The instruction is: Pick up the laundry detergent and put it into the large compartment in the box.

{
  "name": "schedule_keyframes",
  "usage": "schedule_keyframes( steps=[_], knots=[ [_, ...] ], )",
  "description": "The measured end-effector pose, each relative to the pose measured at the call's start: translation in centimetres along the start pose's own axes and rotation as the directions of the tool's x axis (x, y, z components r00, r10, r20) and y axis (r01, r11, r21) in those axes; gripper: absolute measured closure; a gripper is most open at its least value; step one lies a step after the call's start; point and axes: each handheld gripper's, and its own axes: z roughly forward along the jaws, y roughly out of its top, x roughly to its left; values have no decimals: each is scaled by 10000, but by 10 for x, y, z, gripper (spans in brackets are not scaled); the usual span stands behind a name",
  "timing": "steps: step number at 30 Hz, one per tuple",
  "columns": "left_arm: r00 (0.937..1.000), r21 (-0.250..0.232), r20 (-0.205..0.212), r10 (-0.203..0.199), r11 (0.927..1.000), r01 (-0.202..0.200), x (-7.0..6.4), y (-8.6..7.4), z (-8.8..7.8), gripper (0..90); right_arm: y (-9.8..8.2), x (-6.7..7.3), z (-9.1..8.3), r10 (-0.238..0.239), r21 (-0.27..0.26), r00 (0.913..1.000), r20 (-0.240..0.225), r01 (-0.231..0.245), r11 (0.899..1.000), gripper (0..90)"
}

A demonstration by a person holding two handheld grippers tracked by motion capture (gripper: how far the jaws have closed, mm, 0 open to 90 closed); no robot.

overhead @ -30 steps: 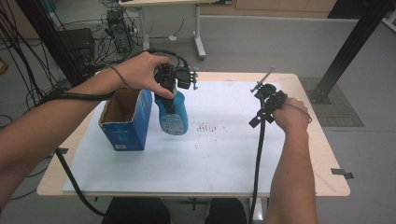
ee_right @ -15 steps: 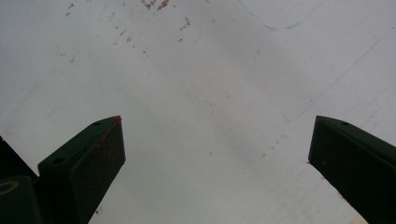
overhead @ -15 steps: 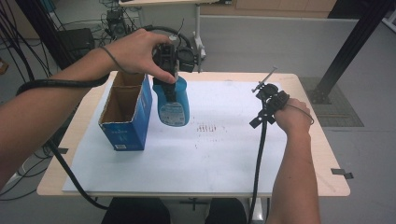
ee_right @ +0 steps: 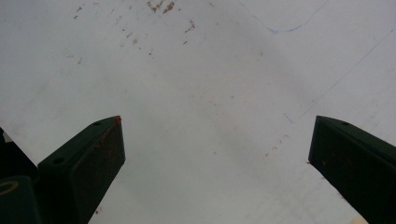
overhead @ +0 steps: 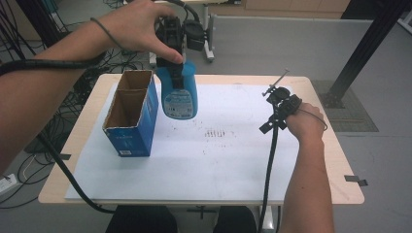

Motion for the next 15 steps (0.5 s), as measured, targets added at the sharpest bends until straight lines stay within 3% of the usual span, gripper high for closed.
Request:
schedule_keyframes(
  steps=[7, 15],
  knots=[
    [9995, -204, 47, -326, 9993, 327, 8, -4, -24, 359, 1, 0, 0, -13, -32, 10000, 22, 13, 10000, 36],
    [9973, -119, -6, -737, 9972, 737, 6, 0, -33, 360, 1, 0, -2, -53, -51, 10000, 61, 54, 10000, 37]
  ],
)
